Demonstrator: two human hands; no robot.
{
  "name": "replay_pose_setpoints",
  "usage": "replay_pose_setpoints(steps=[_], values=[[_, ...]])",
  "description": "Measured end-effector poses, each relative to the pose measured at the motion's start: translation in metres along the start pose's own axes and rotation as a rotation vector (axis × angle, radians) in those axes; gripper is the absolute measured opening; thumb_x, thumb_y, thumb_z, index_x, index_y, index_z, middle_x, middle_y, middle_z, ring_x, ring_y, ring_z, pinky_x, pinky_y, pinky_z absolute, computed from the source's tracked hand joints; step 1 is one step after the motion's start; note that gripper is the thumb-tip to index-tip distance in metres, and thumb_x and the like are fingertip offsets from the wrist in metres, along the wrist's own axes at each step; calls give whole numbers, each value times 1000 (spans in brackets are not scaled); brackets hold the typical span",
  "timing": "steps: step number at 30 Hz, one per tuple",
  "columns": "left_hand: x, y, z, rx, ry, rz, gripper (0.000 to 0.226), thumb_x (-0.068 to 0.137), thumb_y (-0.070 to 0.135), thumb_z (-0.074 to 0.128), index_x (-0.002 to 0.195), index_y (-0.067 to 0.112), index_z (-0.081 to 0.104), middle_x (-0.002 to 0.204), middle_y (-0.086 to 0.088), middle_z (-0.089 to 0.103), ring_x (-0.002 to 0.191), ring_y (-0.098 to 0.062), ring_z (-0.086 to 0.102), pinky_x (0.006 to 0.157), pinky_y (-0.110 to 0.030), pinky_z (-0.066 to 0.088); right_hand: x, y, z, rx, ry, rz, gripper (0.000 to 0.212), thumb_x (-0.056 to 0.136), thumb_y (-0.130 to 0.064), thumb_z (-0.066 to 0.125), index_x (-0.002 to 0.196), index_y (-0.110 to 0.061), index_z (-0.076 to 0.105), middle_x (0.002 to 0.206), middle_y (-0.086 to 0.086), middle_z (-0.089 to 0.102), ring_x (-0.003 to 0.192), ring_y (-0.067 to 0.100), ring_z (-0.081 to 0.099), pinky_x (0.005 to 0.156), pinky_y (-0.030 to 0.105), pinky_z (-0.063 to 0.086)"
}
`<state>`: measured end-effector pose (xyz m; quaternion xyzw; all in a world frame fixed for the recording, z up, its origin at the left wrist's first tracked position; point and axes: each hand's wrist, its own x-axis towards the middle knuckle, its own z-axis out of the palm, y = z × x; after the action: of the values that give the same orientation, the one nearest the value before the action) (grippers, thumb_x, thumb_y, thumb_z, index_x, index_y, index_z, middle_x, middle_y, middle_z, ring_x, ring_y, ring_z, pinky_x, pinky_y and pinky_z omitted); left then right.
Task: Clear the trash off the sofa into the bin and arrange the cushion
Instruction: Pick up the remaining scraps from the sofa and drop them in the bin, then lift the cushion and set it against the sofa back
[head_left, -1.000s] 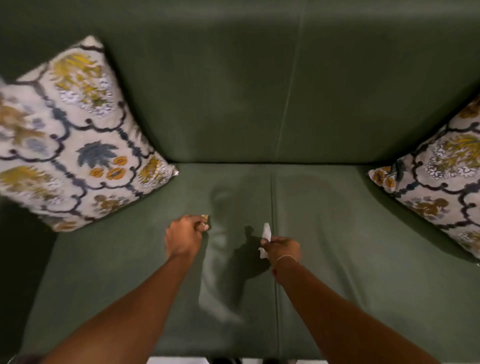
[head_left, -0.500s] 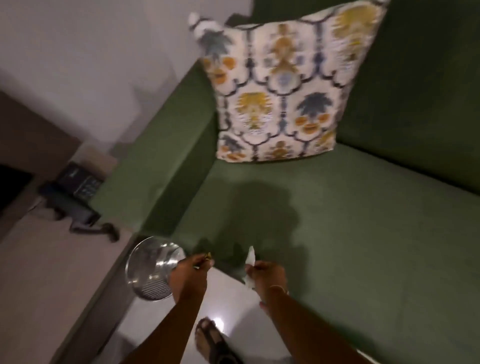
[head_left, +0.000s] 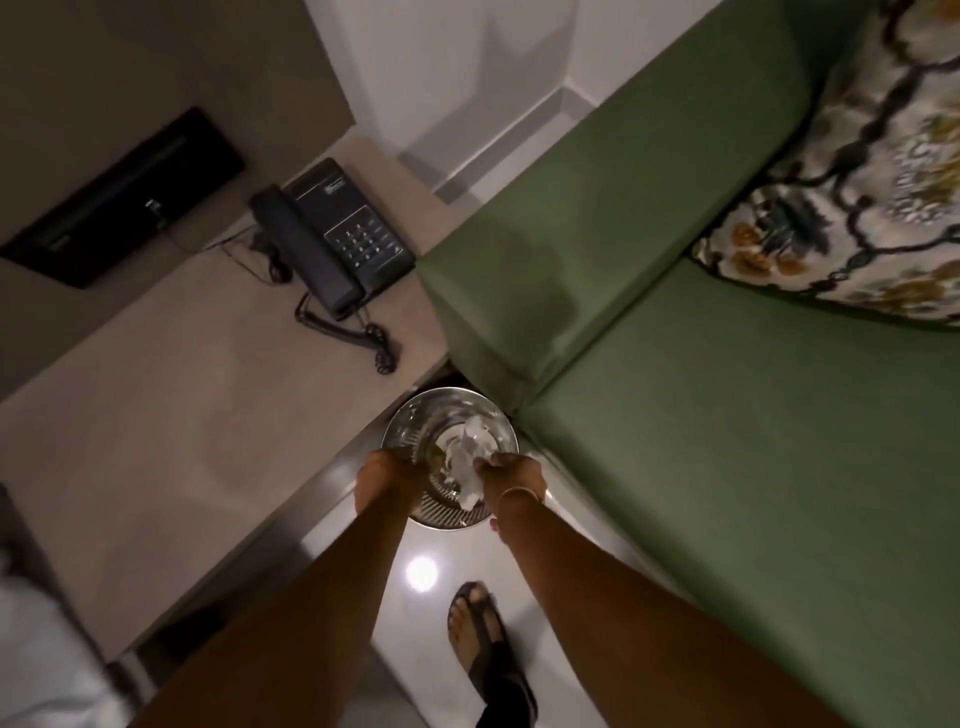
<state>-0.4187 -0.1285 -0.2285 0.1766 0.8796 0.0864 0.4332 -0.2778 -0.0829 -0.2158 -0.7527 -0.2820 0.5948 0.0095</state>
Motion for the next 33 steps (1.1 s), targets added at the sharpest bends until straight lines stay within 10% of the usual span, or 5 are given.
replay_pose_setpoints(steps=[4,12,26,33], values=[[-21,9,-7,113,48,82,30,80,33,65,103,15,73,102,-15,75,89,-33,71,78,-36,58,-5,8,-16,53,-62,17,30,78,-35,73,107,-30,70,112,6,70,82,30,68,31,19,40],[-137,95,10,434,-33,403,26,89,36,55,112,36,68,125,-5,68,112,-30,62,95,-39,51,-48,-2,-167,46,-115,-268,26,84,-23,66,110,-19,70,116,10,71,106,27,67,87,35,55],[-215,392,79,32,-200,608,103,66,21,83,150,23,24,154,-9,39,138,-31,41,115,-49,35,-50,-95,-507,272,440,-443,82,70,-8,80,141,-19,40,131,13,58,115,33,57,94,36,47],[-195,446,128,-267,-210,521,76,69,-5,70,137,18,45,136,-11,58,121,-35,55,103,-53,47,6,-130,-533,612,263,-492,75,69,19,64,135,-8,41,123,13,60,118,34,54,78,37,52]])
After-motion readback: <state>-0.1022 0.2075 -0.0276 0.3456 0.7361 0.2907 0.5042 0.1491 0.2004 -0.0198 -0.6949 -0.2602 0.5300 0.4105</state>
